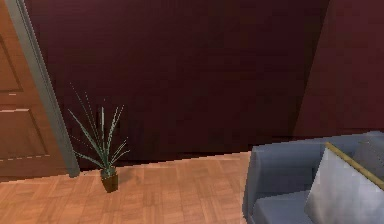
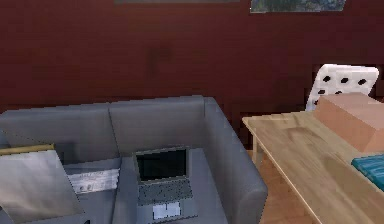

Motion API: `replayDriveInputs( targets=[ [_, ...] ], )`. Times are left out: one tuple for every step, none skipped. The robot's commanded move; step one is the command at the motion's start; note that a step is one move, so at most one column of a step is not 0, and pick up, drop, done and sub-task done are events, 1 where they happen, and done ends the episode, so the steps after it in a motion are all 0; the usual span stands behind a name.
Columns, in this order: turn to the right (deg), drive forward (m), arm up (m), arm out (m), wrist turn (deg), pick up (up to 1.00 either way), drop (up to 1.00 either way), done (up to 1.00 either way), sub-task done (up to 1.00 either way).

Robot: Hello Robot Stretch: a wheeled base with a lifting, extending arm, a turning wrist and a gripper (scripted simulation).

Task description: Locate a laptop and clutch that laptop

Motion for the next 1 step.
replayDriveInputs(
  targets=[
    [0.0,0.00,0.00,0.38,0.0,0.00,0.00,0.00,0.00]
  ],
)
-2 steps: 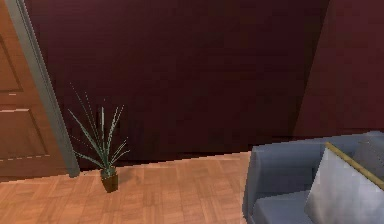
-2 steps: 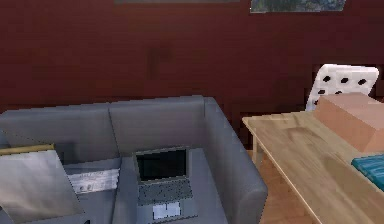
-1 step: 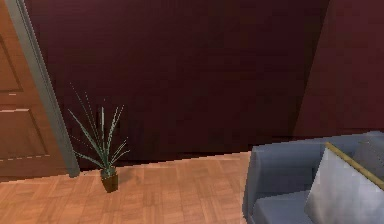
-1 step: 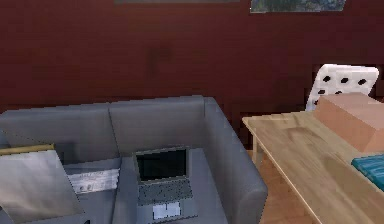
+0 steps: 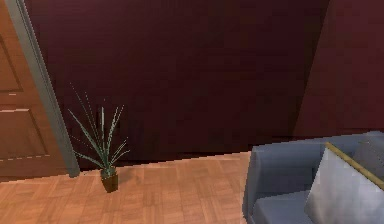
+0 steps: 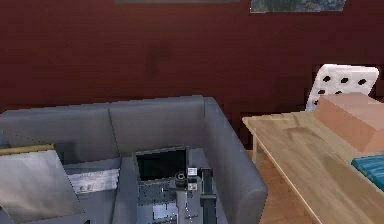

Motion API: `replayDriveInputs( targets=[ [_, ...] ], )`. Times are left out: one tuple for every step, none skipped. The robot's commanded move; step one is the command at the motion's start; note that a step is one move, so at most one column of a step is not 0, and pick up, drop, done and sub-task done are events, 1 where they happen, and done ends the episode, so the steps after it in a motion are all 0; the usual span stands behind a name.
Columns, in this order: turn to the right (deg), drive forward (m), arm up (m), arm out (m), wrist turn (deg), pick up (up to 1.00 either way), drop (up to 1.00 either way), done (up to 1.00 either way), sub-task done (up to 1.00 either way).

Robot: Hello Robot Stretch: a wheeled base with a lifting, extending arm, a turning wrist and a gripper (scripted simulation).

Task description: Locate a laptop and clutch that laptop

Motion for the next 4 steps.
replayDriveInputs(
  targets=[
    [0.0,0.00,0.00,0.00,45.0,0.00,0.00,0.00,0.00],
    [0.0,0.00,0.00,0.00,45.0,0.00,0.00,0.00,0.00],
    [0.0,0.00,0.00,0.00,42.0,0.00,0.00,0.00,0.00],
    [0.0,0.00,-0.30,0.00,0.0,0.00,0.00,0.00,0.00]
  ],
)
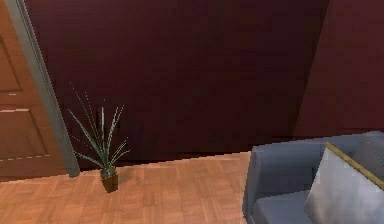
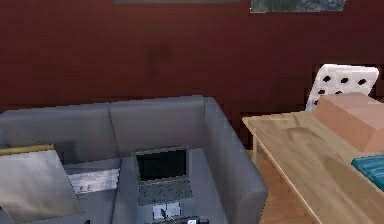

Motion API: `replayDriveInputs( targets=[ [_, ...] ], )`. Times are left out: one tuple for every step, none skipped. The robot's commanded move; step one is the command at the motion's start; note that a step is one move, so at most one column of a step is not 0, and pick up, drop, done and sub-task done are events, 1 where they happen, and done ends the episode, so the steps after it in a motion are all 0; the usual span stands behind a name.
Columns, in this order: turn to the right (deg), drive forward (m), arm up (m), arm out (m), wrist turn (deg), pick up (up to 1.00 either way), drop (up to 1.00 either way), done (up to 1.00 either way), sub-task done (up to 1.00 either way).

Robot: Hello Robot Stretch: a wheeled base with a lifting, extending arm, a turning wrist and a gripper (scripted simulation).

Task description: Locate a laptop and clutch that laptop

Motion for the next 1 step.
replayDriveInputs(
  targets=[
    [0.0,0.00,0.00,0.00,0.0,1.00,0.00,0.00,0.00]
  ],
)
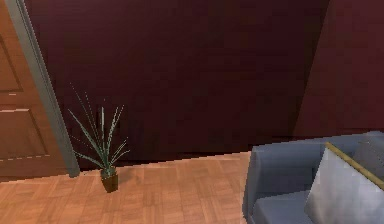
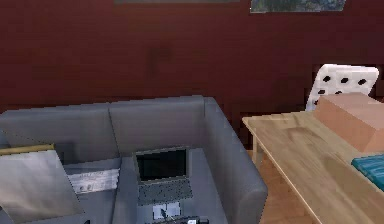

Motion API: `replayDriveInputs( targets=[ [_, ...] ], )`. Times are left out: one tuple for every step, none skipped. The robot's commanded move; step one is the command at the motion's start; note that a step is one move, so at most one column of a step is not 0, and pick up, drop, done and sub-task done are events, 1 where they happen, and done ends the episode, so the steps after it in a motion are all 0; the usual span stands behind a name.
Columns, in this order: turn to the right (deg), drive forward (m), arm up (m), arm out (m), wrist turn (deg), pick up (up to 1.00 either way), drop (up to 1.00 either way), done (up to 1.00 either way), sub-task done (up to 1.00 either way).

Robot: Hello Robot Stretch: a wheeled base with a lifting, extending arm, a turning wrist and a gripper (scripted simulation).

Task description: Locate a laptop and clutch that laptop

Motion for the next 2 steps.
replayDriveInputs(
  targets=[
    [0.0,0.00,0.10,0.00,0.0,0.00,0.00,0.00,0.00],
    [0.0,0.00,0.00,0.00,0.0,0.00,0.00,1.00,0.00]
  ],
)
